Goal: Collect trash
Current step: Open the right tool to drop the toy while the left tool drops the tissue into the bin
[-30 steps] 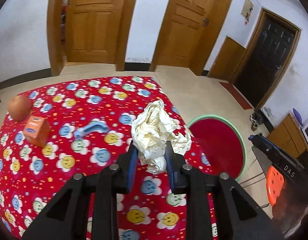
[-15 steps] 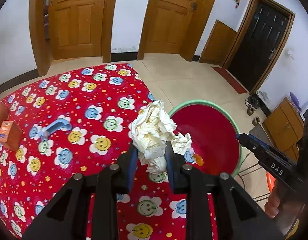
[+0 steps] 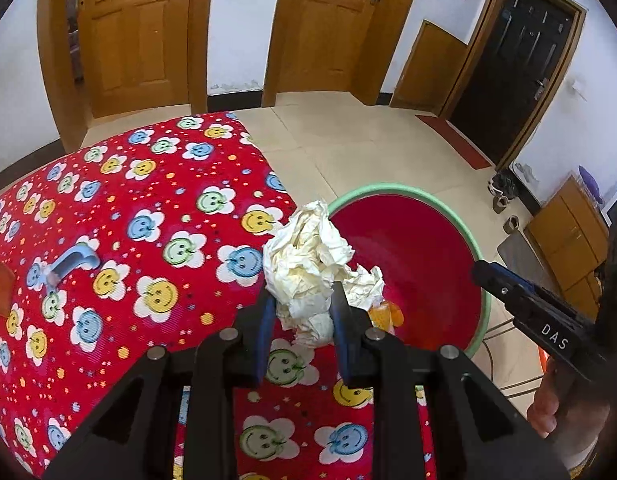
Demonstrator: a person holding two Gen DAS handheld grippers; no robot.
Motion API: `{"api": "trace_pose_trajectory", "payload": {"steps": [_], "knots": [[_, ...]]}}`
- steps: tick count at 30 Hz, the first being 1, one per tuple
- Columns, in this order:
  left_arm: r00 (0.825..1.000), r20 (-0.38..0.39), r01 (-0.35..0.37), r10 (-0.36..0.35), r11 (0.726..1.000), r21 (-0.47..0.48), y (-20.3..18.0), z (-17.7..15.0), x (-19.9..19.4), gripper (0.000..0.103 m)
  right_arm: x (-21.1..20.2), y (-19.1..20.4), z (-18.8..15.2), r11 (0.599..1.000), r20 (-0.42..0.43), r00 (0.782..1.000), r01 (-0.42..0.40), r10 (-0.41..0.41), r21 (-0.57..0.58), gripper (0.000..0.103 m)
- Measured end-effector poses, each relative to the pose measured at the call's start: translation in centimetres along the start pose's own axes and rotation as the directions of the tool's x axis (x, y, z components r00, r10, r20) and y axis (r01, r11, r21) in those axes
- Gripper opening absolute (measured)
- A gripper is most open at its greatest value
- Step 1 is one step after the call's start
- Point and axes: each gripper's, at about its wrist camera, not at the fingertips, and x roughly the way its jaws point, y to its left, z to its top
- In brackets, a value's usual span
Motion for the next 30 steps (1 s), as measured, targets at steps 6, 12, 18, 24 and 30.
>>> {"api": "trace_pose_trajectory", "payload": {"steps": [6,12,18,24,30], "knots": [[1.0,-0.016,0.007,-0.006,1.0,0.023,-1.0,0.1,1.0,0.026,0.0,-0.8,-0.2,1.0,-0.005,1.0,0.025,-0.025,0.013,0.032],[0.999,-0.032,0.009,-0.007,0.998,0.068,-2.6,0.8,2.0,0.026,-0.3,-1.7,-0.7,0.999,-0.01,0.999,0.043,-0.043,0.024,0.033],[0.999,-0.037,0.023,-0.019,0.994,0.11,-4.4,1.5,2.5,0.026,-0.7,-2.3,-1.0,0.998,-0.009,0.999,0.045,-0.045,0.035,0.033],[0.998,-0.042,0.04,-0.035,0.993,0.113,-5.5,1.9,2.7,0.036,-1.2,-2.7,-1.2,0.998,-0.006,0.999,0.046,-0.045,0.045,0.039],[0.998,-0.048,0.037,-0.033,0.995,0.094,-5.4,1.6,2.7,0.051,-1.8,-2.9,-1.4,0.998,-0.001,0.999,0.043,-0.043,0.049,0.039]]}}
